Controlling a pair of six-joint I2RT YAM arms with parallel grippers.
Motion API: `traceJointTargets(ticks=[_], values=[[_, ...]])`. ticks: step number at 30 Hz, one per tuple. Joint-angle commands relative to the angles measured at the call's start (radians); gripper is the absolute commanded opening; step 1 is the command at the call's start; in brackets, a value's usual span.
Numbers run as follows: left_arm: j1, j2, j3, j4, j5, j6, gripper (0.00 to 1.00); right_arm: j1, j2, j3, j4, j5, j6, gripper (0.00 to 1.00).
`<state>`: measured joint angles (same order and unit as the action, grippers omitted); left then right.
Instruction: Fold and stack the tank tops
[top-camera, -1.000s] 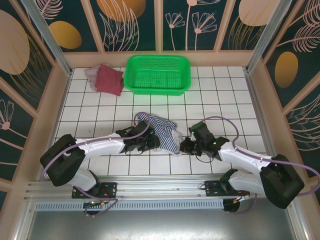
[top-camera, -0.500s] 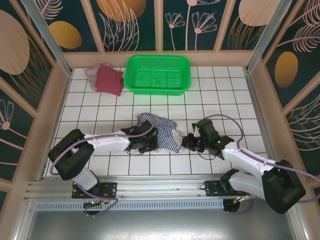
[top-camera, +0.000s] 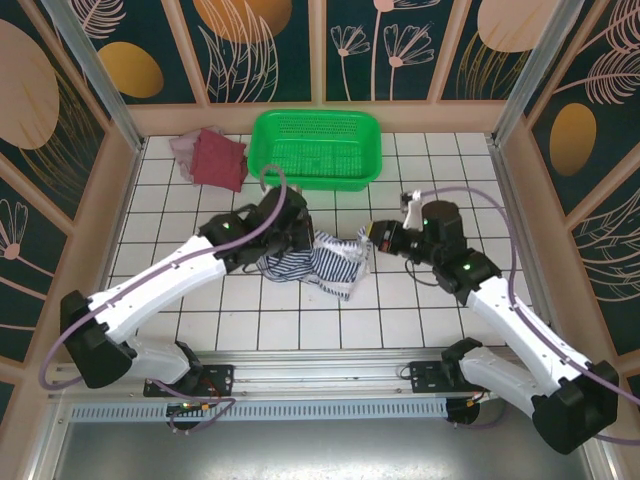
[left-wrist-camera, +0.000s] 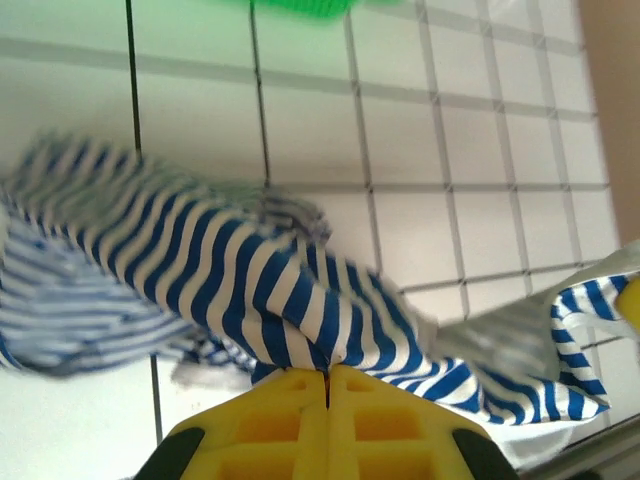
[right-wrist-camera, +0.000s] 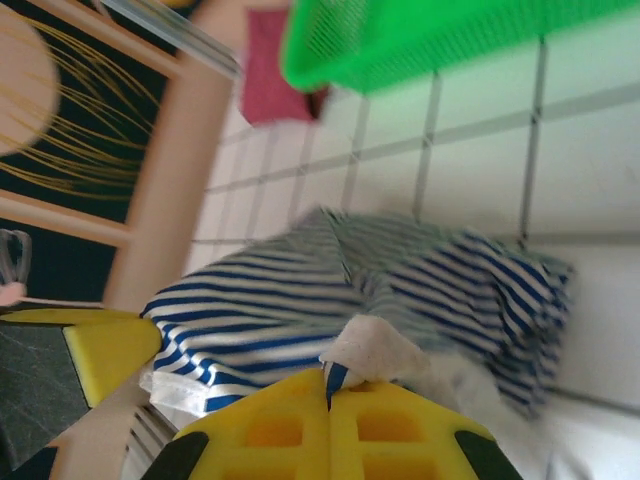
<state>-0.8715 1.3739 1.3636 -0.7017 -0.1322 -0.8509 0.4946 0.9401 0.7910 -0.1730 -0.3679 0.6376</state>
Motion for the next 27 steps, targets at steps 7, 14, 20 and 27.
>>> traceJointTargets(ticks=[7,14,20,27], values=[[0.000,-0.006,0.582,-0.306,-0.132,0.316,0.00,-0.003,0.001,0.416,0.084,0.002,-0.214,0.00],[-0.001,-0.184,0.536,-0.156,0.017,0.384,0.00,0.019,-0.029,0.655,-0.029,0.007,-0.357,0.00],[-0.001,-0.197,0.533,-0.057,0.126,0.361,0.00,0.036,-0.013,0.811,-0.094,0.025,-0.430,0.00],[0.020,-0.056,0.555,-0.155,-0.140,0.414,0.00,0.021,0.083,0.796,-0.170,0.103,-0.529,0.00]])
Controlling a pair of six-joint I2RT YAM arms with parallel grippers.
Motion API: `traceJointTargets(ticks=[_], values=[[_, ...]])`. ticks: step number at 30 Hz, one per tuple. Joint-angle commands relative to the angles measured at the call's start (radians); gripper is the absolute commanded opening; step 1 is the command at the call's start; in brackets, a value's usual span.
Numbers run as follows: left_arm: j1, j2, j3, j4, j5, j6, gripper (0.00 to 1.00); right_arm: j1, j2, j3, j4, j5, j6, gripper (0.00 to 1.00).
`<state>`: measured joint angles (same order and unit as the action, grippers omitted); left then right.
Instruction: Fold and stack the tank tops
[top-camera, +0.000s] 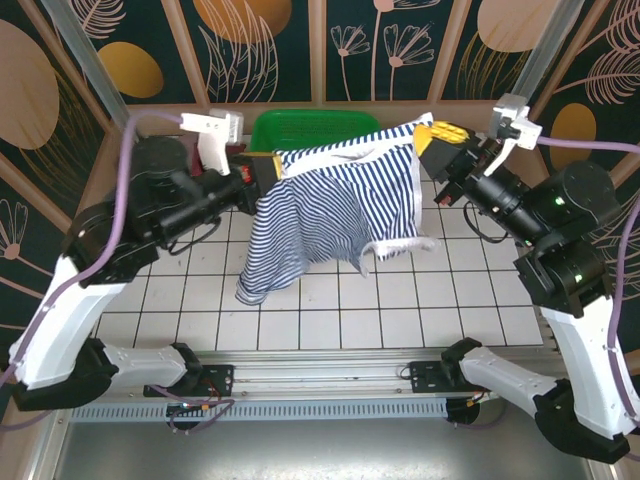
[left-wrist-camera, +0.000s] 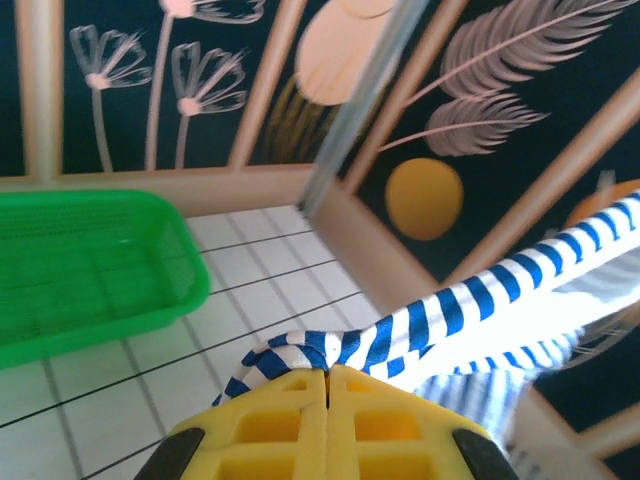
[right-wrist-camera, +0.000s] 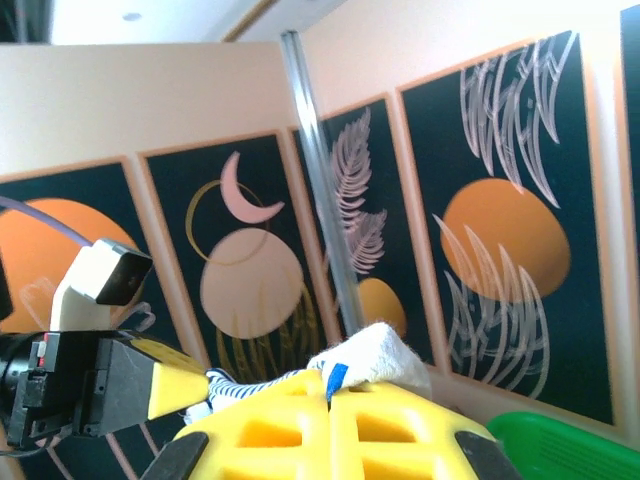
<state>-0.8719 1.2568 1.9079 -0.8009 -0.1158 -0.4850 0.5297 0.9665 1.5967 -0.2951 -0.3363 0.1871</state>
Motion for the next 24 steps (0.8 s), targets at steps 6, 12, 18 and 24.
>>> traceJointTargets(ticks=[6,12,18,24], values=[[0.221,0.169,-0.390,0.245,0.094,0.034,0.00,-0.154,0.146,-0.301,0.060,-0.059,-0.041,0.00],[0.269,0.398,-0.553,0.448,0.216,0.030,0.00,-0.202,0.301,-0.576,0.265,-0.101,-0.011,0.00],[0.279,0.619,-0.375,0.325,0.100,0.086,0.00,-0.250,0.504,-0.526,0.267,-0.067,-0.026,0.00],[0.280,0.654,-0.287,0.282,-0.015,0.089,0.00,-0.290,0.552,-0.424,0.284,-0.023,-0.044,0.00]])
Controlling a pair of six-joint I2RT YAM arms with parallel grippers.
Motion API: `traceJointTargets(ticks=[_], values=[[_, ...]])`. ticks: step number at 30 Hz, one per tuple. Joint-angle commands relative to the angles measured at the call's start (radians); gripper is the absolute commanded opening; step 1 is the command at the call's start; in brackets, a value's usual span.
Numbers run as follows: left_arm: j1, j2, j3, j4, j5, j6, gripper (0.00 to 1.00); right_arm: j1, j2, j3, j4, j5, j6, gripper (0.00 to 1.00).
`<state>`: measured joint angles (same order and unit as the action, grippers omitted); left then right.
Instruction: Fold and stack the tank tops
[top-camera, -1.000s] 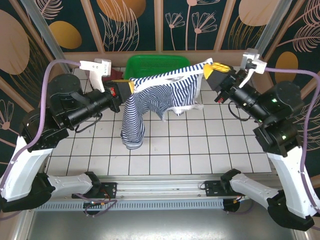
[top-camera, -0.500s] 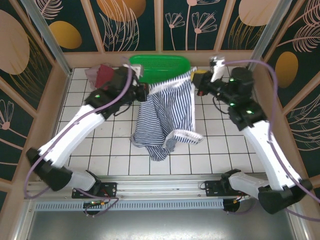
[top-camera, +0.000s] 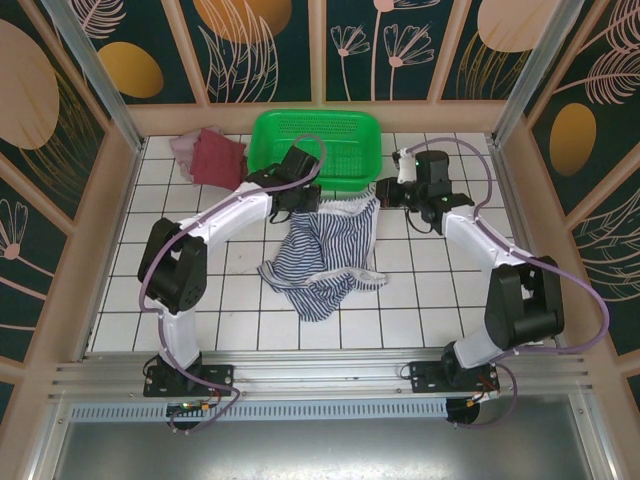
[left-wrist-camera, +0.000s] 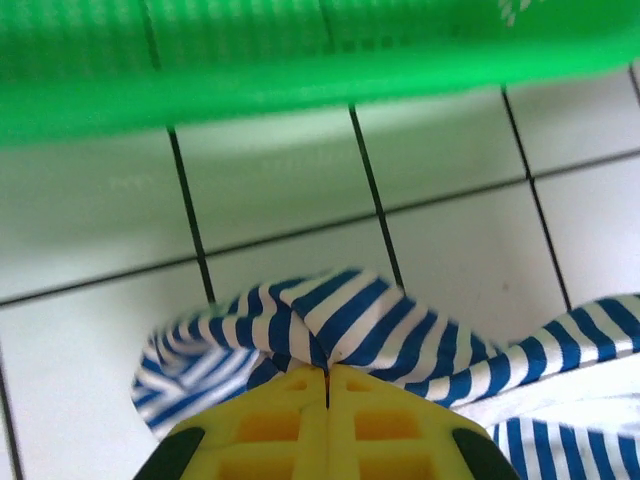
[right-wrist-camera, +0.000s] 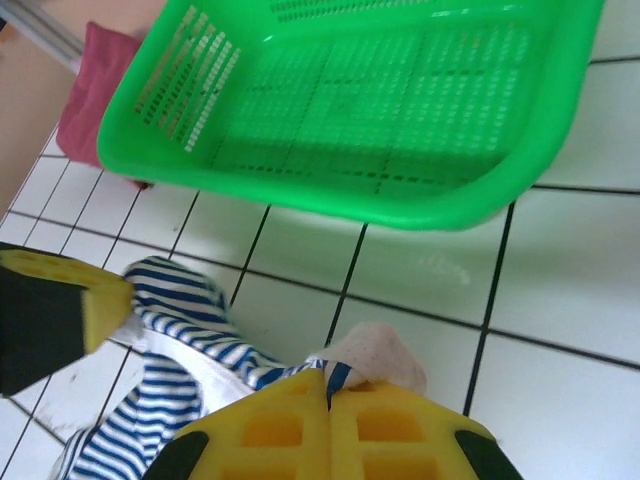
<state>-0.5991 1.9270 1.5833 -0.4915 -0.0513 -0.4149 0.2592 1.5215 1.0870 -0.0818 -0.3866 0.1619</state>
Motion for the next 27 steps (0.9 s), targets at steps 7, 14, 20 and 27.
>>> traceJointTargets(ticks=[7,14,20,27], values=[[0.008,0.014,0.037,-0.121,-0.044,0.017,0.23,-0.033,0.055,0.076,0.029,0.015,0.002,0.12],[0.008,-0.038,0.061,-0.339,-0.163,-0.038,0.52,-0.041,-0.047,0.058,-0.214,0.100,0.019,0.42],[-0.008,-0.205,-0.125,-0.232,0.123,-0.102,0.53,0.071,-0.308,-0.133,-0.255,-0.029,0.204,0.51],[-0.039,-0.129,-0.230,-0.177,0.196,-0.059,0.51,0.409,-0.467,-0.404,-0.054,0.082,0.413,0.56]])
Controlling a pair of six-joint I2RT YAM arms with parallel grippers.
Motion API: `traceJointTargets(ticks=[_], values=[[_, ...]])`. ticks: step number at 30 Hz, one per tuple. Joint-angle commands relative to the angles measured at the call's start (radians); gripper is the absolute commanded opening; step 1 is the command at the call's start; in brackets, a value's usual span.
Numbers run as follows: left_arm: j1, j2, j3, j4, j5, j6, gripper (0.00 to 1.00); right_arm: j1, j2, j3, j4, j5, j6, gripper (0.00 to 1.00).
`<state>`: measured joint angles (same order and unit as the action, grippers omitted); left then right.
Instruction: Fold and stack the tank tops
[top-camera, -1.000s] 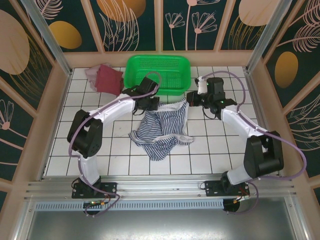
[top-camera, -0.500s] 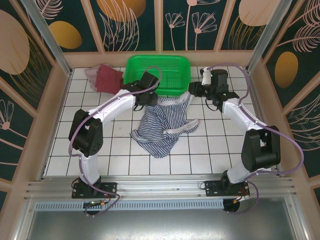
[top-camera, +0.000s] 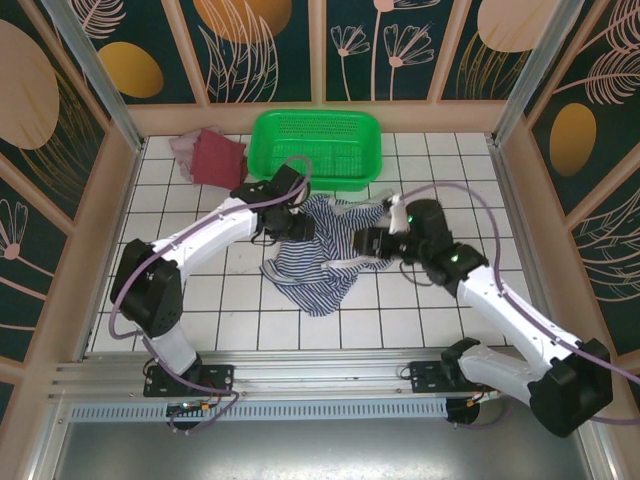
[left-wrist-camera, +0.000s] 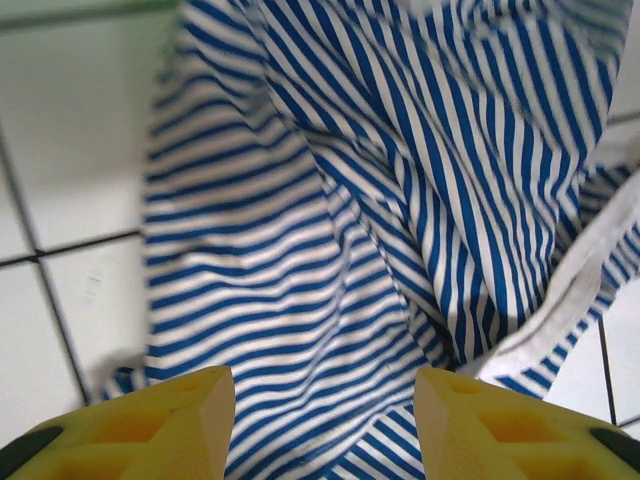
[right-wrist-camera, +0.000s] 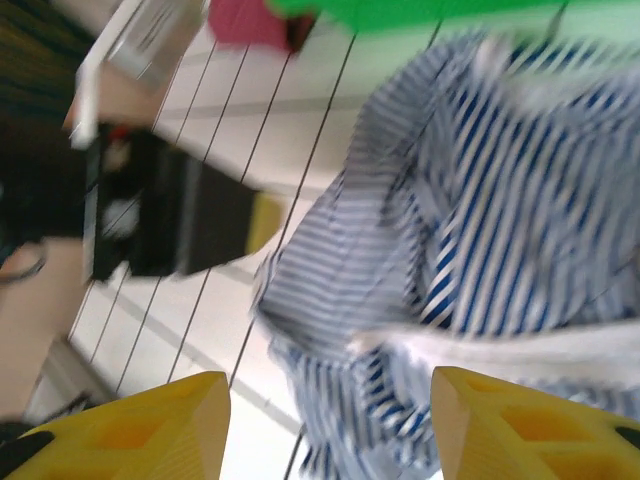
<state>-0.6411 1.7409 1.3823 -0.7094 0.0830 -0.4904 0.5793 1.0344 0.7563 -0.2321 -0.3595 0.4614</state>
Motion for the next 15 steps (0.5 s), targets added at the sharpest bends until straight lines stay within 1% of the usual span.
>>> traceJointTargets(ticks=[1,4,7,9,10,12,15], values=[[0.003,0.080,-0.023,0.041,0.055,0.027,0.51,0.121,0.040,-0.084,0.130,0.064,0.114,0.57],[0.003,0.158,-0.009,0.003,0.019,0.074,0.51,0.228,0.124,-0.098,0.224,0.144,0.084,0.58],[0.003,0.163,-0.064,0.051,0.019,0.081,0.51,0.279,0.232,-0.086,0.287,0.199,0.058,0.58],[0.017,0.178,-0.107,0.041,-0.013,0.069,0.50,0.296,0.300,-0.091,0.344,0.219,0.046,0.58],[0.026,0.179,-0.133,0.040,-0.009,0.061,0.50,0.298,0.330,-0.086,0.347,0.226,0.042,0.58],[0.041,0.152,-0.210,0.070,0.000,0.044,0.48,0.300,0.389,-0.070,0.325,0.259,0.035,0.57],[0.048,0.128,-0.288,0.087,0.015,0.036,0.47,0.300,0.435,-0.074,0.304,0.319,0.036,0.55]])
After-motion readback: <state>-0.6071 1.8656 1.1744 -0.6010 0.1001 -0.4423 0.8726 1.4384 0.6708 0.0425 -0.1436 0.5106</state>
